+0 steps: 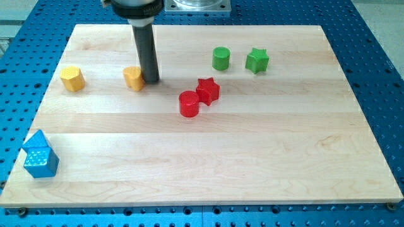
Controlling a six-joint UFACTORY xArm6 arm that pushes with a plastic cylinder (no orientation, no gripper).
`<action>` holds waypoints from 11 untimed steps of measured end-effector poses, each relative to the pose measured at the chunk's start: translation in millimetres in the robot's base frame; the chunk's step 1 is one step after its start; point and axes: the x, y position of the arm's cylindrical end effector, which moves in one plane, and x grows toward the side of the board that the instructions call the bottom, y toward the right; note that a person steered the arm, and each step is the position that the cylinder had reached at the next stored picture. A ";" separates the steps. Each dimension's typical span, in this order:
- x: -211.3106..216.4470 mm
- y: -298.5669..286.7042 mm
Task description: Move the blue blocks bottom left side of the yellow heart
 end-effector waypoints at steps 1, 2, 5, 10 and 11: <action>64.2 -0.9; 104.5 -4.2; 198.1 -137.5; 175.3 -180.9; 127.2 -157.4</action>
